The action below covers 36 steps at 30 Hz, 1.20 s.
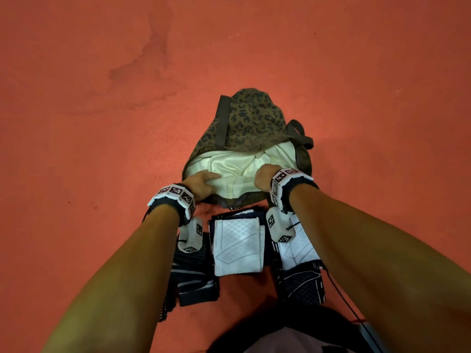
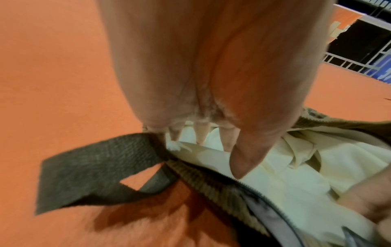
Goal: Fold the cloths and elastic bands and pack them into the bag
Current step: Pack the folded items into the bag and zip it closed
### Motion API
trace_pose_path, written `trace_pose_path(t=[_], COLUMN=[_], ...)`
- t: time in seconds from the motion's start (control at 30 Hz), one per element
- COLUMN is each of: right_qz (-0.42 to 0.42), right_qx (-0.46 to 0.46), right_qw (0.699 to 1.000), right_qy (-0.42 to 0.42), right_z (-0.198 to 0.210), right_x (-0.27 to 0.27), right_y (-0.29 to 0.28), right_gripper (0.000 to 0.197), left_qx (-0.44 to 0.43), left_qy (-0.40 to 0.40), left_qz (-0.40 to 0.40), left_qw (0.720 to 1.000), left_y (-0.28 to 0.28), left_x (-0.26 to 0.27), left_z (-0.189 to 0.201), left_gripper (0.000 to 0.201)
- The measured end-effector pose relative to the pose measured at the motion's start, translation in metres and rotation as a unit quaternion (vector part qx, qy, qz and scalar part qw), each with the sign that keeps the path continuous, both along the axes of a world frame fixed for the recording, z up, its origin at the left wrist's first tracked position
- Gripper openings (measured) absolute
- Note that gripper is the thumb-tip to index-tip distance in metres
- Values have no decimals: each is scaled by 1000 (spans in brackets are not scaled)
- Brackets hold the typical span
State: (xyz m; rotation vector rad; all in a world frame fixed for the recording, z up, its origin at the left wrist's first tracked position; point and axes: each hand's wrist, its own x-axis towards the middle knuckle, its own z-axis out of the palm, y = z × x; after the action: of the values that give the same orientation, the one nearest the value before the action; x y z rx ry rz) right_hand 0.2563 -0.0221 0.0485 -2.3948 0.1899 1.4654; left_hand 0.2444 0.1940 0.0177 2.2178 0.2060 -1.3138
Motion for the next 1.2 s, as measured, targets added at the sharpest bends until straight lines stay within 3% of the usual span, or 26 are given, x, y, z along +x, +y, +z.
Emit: trace_pose_path(t=[0.23,0.37,0.7,0.87,1.1,1.2], right_qz=[-67,-87,-164,-166,-136,-123], right_qx=[31,50,67,57,34,25], right_qw=[994,989,970,973,985,990], right_qy=[-86,-108,-167,-148,-101,-67], right_z=[28,48,55,53,60,64], right_x=[-19,-48,-115,-131,-133,-132], right_y=[7,10,6,8,13,20], right_gripper=[28,27,32,50,33,60], left_qx=[-67,-70,-61,-78,-81,-73], left_qy=[-28,-45,-72,-30,-11,-20], left_qz=[99,106,157,198,224,226], left_qw=[992,991,983,977,971,971], left_y=[9,13,-3,-8,-12,-12], left_x=[-31,-61,-115,-136,-145,-147], left_z=[32,47,70,67,63,60], left_gripper=[39,27,50,51,56,57])
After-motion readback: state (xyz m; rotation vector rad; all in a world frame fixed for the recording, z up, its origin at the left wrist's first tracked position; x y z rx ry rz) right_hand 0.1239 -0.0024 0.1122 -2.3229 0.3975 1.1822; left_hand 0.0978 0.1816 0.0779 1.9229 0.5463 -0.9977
